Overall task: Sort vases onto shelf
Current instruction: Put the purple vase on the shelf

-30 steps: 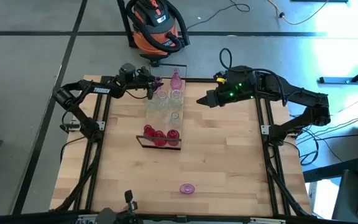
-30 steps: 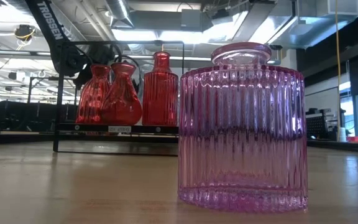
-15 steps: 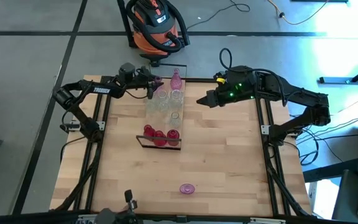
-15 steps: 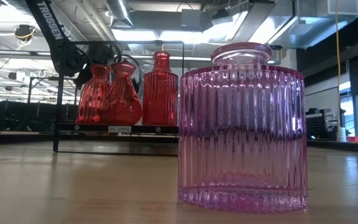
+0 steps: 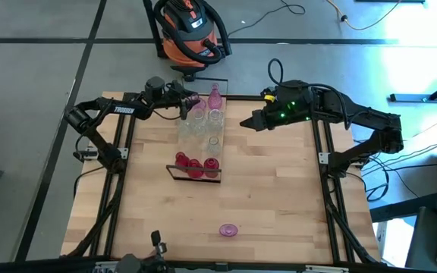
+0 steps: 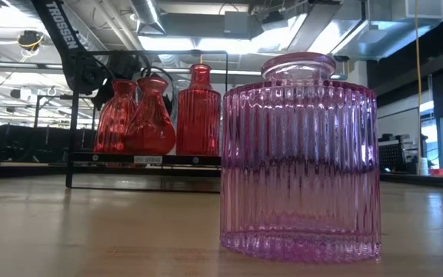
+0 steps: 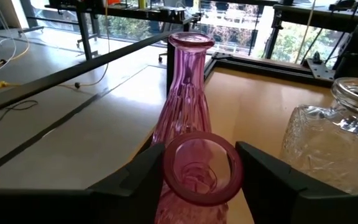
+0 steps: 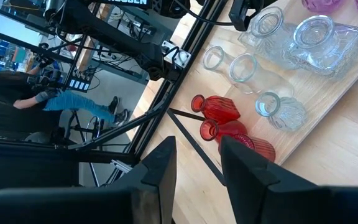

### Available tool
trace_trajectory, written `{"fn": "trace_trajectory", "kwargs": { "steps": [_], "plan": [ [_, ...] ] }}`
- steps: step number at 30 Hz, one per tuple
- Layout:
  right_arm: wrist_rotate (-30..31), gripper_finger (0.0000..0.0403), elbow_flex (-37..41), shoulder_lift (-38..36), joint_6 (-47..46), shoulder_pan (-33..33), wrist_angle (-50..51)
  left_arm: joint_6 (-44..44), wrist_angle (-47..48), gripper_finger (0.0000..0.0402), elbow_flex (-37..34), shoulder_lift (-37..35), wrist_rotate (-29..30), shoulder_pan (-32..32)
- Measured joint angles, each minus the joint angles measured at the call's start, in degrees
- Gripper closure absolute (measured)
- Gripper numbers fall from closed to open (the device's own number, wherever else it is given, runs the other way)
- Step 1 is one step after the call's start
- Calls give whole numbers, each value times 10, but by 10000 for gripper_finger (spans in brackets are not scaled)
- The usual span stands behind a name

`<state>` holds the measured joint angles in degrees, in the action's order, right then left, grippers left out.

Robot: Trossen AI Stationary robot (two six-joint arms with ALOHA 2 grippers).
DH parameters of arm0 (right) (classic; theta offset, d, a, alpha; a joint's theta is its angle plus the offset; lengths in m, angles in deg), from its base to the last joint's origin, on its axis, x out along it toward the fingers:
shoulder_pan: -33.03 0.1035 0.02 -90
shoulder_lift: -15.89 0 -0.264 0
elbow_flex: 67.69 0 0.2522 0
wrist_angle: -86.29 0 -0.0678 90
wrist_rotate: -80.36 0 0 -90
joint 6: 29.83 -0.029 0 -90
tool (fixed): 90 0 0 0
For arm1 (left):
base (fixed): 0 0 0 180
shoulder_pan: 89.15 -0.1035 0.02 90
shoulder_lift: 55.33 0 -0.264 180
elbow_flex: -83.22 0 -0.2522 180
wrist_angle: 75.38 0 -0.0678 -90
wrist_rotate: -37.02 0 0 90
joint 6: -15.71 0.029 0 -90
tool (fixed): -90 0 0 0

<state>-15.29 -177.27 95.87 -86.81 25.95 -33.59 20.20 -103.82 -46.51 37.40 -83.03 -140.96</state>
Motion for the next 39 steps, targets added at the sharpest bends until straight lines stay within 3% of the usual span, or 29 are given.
{"fn": "trace_trajectory", "kwargs": {
  "steps": [18,25,30,39],
  "plan": [
    [16,288,0,1,-3,24,0,-32,-30,213,0,0,21,0],
    [16,288,0,4,-3,24,0,-73,-83,213,0,0,21,0],
    [18,288,0,4,-3,31,0,-122,-55,214,0,-3,20,-4],
    [32,288,0,4,-2,54,1,-135,-4,280,0,-31,5,-35]
  ]
}}
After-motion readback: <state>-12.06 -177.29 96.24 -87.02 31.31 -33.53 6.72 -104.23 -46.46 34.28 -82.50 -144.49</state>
